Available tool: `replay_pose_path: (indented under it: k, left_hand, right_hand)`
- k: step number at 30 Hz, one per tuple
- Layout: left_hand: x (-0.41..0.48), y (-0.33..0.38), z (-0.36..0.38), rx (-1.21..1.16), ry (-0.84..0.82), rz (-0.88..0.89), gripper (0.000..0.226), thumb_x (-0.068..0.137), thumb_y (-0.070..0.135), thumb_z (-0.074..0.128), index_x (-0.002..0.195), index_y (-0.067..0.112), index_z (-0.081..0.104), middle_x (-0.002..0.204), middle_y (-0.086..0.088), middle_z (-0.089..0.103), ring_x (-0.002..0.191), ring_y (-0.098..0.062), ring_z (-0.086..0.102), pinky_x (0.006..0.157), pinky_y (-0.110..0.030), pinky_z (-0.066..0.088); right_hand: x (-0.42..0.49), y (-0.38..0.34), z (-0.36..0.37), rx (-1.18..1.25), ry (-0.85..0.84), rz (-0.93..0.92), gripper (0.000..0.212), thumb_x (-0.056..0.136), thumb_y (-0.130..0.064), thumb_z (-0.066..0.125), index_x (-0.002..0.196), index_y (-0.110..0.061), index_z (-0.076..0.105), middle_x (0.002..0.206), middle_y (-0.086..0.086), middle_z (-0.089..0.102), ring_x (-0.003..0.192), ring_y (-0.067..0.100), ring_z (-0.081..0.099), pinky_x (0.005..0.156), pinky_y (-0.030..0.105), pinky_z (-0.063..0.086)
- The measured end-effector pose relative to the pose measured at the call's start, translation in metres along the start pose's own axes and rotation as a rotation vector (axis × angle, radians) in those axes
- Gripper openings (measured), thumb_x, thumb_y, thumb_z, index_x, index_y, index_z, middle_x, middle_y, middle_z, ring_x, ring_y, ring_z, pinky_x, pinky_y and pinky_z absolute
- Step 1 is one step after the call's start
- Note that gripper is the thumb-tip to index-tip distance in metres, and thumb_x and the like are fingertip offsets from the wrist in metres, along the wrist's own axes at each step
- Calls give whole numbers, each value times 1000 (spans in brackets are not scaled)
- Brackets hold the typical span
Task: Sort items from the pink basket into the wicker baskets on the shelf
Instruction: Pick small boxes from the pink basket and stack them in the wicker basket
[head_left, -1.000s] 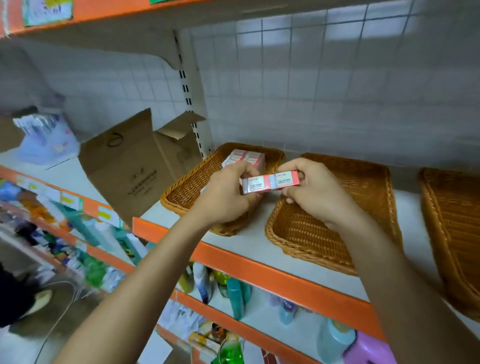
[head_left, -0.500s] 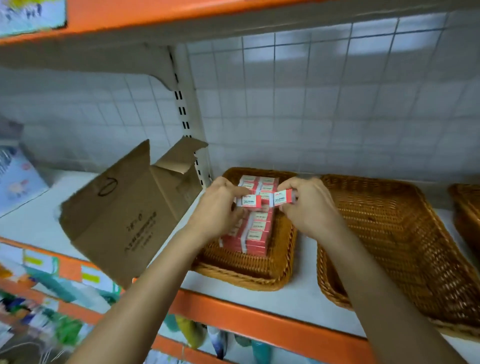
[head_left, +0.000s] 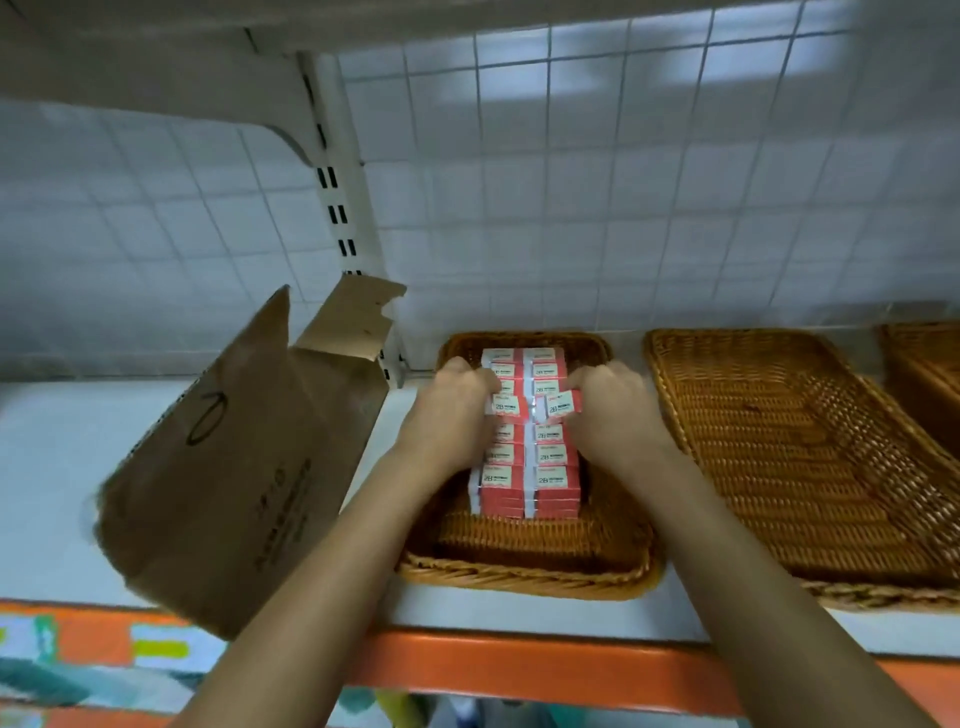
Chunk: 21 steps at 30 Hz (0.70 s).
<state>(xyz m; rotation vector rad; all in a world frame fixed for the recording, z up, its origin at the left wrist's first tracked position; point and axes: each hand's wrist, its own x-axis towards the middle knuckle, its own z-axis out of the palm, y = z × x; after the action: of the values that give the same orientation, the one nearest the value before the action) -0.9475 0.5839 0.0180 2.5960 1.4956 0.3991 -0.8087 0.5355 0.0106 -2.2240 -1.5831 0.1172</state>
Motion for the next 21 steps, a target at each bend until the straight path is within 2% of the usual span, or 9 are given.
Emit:
replay_pose_path:
  k: [5,10,15,21]
  left_hand:
    - [3,-4,5,-47,10,-19,44,89,26,64,130,17,53,126,-5,51,112,-21,52,92,-30,44]
    - [2,-8,9,-92,49,-41,43,89,29,63,129,15,53,123,-7,54,107,-21,54,87,-29,45]
    - [0,-11,12,-113,91,-45,38,91,31,60,124,14,56,117,-6,61,102,-20,59,75,-24,42]
    - [1,-12,14,-116,94,-45,36,92,32,59,123,14,55,114,-5,64,98,-20,62,71,-24,42]
  right_hand:
    - [2,-3,9,-12,23,22,23,89,-23,63,112,-18,61,110,4,62,91,16,56,71,24,42]
    - [-1,-6,11,48,24,21,30,91,-22,59,120,-15,56,111,4,62,94,18,60,74,26,49]
    - [-5,-8,9,43,9,-12,33,93,-20,56,125,-13,51,115,5,62,96,19,61,79,29,51]
    - [-4,-6,13,41,13,7,32,93,-21,55,123,-13,50,110,5,63,91,20,62,74,29,52]
